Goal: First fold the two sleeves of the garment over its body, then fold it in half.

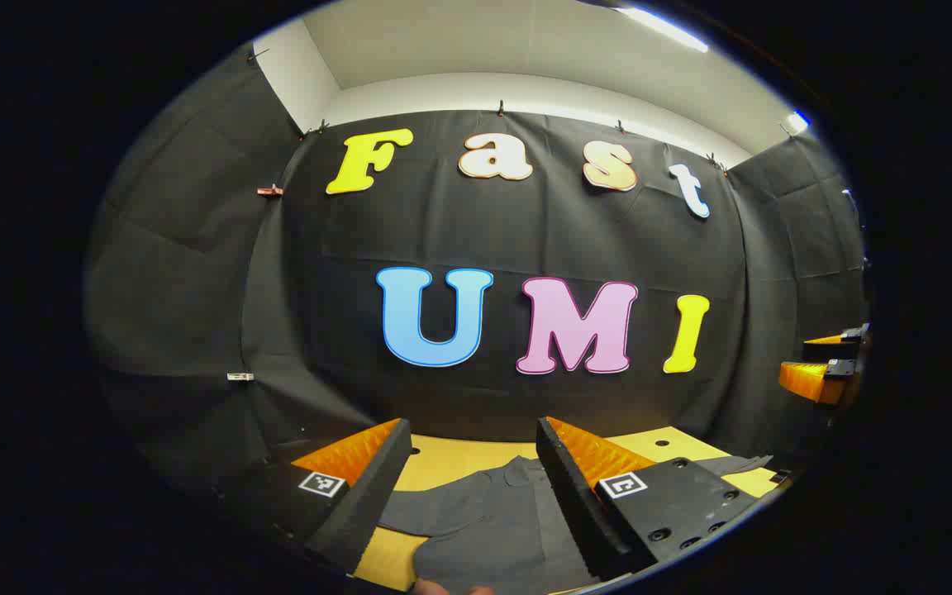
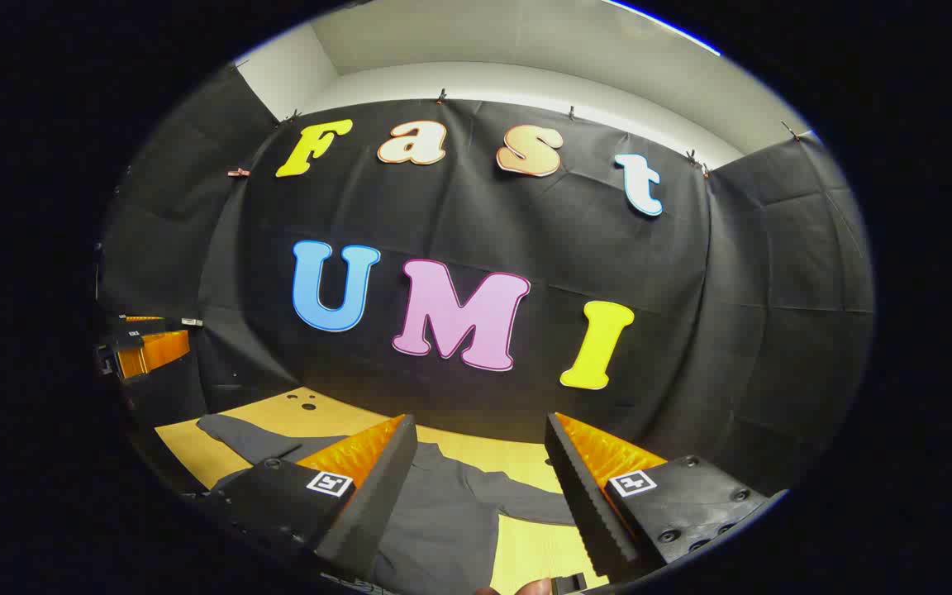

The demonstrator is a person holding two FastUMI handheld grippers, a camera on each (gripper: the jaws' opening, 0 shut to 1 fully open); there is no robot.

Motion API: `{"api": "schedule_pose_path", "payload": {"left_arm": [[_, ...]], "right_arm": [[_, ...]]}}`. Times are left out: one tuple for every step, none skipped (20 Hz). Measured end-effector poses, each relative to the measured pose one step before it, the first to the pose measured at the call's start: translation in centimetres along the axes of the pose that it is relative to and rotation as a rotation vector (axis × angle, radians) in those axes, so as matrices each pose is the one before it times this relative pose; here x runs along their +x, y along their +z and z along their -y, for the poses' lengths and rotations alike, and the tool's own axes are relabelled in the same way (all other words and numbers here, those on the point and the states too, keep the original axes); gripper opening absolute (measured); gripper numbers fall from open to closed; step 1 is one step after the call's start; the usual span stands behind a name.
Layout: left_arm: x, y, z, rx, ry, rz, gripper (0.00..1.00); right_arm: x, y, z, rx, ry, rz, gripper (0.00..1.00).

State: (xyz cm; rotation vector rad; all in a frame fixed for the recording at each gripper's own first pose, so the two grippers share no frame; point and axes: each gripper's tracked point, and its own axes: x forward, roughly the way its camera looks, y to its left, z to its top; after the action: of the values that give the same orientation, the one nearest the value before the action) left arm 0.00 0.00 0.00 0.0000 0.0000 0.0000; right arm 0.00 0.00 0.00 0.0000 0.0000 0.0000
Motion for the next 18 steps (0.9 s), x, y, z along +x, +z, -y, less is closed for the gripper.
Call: {"api": "schedule_pose_path", "payload": {"left_arm": [[0.26,-0.102,0.132,-0.00139,-0.00252,-0.00539,0.96],[0.193,0.107,0.146,0.00136,-0.0018,-0.00291,0.96],[0.132,-0.086,0.106,0.00272,-0.00217,-0.00215,0.96],[0.163,0.106,0.182,0.00402,-0.0028,-0.00187,0.96],[0.266,-0.059,0.188,0.00539,-0.00353,-0.00102,0.96],[0.145,0.206,0.185,0.00614,-0.00158,0.00277,0.96],[0.353,-0.067,0.134,0.0059,-0.00073,0.00095,0.96],[0.243,0.127,0.247,0.00508,0.00007,-0.00101,0.96],[0.244,-0.06,0.349,0.00295,-0.0005,-0.00072,0.96],[0.25,0.138,0.35,0.00157,-0.00068,-0.00009,0.96],[0.387,-0.147,0.23,0.00096,0.00058,-0.00301,0.96],[0.259,0.049,0.321,-0.00008,-0.0002,-0.00349,0.96],[0.326,-0.081,0.348,-0.00123,-0.00071,-0.00079,0.96],[0.345,-0.013,0.371,-0.00107,0.00003,-0.00172,0.96],[0.282,-0.271,0.39,-0.00012,-0.00036,-0.00321,0.96],[0.264,-0.06,0.304,0.00003,-0.00049,-0.00322,0.96],[0.311,-0.007,0.332,0.00056,-0.00211,-0.0017,0.96],[0.232,-0.059,0.376,0.00188,-0.0019,-0.00204,0.96]], "right_arm": [[0.083,-0.164,-0.034,0.00621,0.0002,-0.00246,0.96],[0.098,-0.054,0.109,0.00547,-0.00112,-0.00113,0.96],[0.169,-0.074,-0.009,0.0021,0.00028,-0.00134,0.96],[0.094,-0.112,0.204,0.00128,-0.00115,-0.0006,0.96],[0.186,-0.105,0.088,0.00286,0.00099,0.00036,0.96],[0.194,0.038,0.071,0.00513,0.00169,0.00306,0.96],[0.28,-0.096,0.21,0.00756,0.00237,-0.00033,0.96],[0.261,-0.101,0.182,0.00875,0.00264,-0.00118,0.96],[0.371,-0.101,0.248,0.00771,0.00278,0.00014,0.96],[0.372,-0.075,0.294,0.00451,0.00132,0.00088,0.96],[0.332,-0.022,0.38,0.00173,0.00072,-0.00181,0.96],[0.234,-0.016,0.285,-0.00077,0.00152,0.00012,0.96],[0.364,0.023,0.334,-0.00393,0.00147,0.00224,0.96],[0.24,0.047,0.434,-0.0051,0.00027,0.00071,0.96],[0.266,-0.161,0.468,-0.0032,0.00092,-0.00023,0.96],[0.321,-0.106,0.449,-0.00188,-0.00261,-0.00156,0.96],[0.299,-0.134,0.532,0.00089,-0.00507,-0.00168,0.96],[0.283,-0.309,0.713,0.00285,-0.00616,-0.00559,0.96]]}}
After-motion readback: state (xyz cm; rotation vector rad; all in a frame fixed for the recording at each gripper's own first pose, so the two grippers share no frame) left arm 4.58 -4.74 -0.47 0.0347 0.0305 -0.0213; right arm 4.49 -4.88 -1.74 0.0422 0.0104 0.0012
